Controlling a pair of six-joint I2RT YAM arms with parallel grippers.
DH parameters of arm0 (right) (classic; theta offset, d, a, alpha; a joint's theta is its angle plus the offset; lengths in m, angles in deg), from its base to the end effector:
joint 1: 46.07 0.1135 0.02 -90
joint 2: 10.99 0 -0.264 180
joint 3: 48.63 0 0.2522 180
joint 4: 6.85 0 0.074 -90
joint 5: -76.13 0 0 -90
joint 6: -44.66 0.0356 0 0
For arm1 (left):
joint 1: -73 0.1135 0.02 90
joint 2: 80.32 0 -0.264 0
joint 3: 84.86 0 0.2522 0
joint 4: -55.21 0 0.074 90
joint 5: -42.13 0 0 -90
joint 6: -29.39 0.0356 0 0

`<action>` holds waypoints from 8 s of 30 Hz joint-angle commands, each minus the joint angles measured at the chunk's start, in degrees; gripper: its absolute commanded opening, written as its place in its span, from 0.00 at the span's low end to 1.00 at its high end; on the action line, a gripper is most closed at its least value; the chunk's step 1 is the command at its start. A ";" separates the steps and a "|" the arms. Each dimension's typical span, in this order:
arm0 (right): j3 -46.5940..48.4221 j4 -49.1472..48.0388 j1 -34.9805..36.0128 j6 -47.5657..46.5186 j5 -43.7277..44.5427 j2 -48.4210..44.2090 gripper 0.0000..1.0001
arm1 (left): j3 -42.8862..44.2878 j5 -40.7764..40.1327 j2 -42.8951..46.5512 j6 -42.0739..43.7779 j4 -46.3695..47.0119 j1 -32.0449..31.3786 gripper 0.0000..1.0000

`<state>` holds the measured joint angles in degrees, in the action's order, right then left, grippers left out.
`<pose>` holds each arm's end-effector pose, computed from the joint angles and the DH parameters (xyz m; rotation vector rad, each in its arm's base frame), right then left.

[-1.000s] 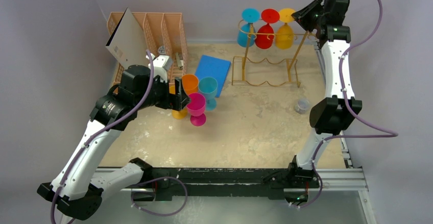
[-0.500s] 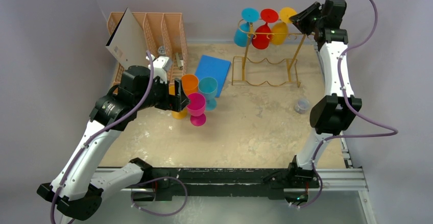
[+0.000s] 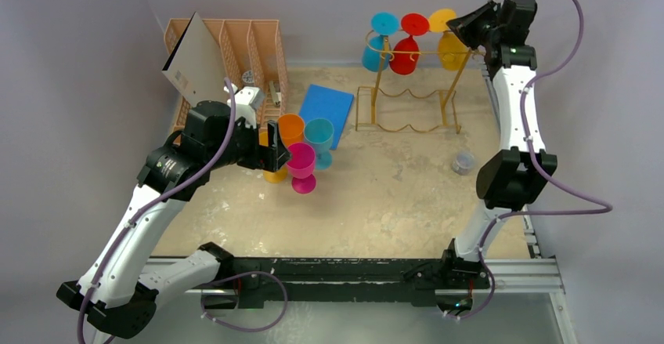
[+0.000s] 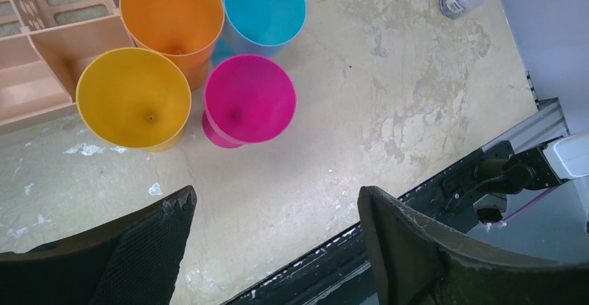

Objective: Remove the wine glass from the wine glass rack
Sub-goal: Pick up the wine glass from the wine rack, then place the wine glass at the center of the board.

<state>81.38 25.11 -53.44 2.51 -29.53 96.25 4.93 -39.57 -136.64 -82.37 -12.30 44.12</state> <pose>0.4353 -0.0466 0.4460 0.6379 1.6675 0.7510 0.1503 -0.0888 0.4111 0.2245 2.2231 -0.6537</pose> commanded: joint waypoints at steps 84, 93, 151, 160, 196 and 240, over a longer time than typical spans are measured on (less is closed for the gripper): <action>-7.55 -11.17 -1.32 -22.98 16.16 -11.60 0.00 | -1.94 0.93 0.75 -0.39 1.47 0.33 0.85; -13.42 -11.17 -1.41 -24.63 21.59 -17.09 0.00 | -1.94 1.26 0.53 -0.30 1.64 0.33 0.84; -59.99 -1.73 16.90 -10.10 -20.13 -56.18 0.00 | -7.48 22.03 -2.74 -5.20 18.18 0.32 0.81; -61.06 -14.20 23.87 -8.50 -28.74 -52.72 0.00 | -8.79 30.21 -5.52 -8.37 26.68 0.09 0.78; -62.90 -22.12 29.96 -10.35 -38.99 -48.11 0.00 | -9.14 29.24 -11.45 -13.99 41.37 -8.23 0.22; -72.09 -42.02 30.23 13.77 -32.83 -50.35 0.21 | -10.98 33.30 -13.67 -17.09 56.04 -8.90 0.00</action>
<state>10.60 -6.65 -23.52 10.91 -64.70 45.41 -6.13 -7.27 -150.87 -99.09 40.20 35.79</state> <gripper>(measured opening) 0.262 0.009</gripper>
